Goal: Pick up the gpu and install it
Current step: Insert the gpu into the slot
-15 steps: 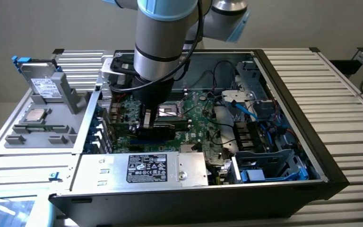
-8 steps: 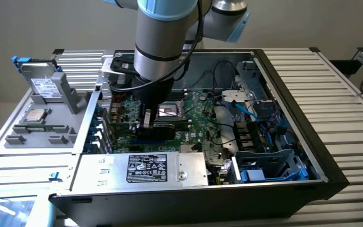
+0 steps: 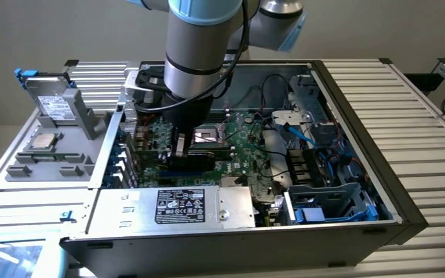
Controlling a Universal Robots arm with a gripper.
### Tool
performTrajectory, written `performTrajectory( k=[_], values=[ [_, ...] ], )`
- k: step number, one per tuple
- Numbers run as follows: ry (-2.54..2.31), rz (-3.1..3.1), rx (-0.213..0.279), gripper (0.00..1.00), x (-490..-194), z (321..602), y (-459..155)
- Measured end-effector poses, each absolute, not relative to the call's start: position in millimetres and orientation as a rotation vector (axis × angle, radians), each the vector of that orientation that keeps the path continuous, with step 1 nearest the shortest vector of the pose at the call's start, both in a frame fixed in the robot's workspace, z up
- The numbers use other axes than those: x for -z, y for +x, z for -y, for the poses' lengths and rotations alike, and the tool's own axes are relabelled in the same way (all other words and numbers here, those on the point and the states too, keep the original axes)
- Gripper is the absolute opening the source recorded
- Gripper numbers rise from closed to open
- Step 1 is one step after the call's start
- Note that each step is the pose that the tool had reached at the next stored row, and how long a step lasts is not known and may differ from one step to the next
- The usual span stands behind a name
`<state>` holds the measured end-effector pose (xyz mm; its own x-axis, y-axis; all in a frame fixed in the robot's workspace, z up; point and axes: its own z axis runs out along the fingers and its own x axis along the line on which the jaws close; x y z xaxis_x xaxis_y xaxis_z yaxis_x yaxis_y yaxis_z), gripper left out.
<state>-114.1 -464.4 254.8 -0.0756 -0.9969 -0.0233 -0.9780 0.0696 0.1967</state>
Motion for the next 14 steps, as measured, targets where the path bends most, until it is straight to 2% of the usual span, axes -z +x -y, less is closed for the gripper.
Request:
performTrajectory(
  k=[14],
  values=[
    [2.063, 2.196, 0.243, 0.28, -254.8, 464.4, -112.9]
  ],
)
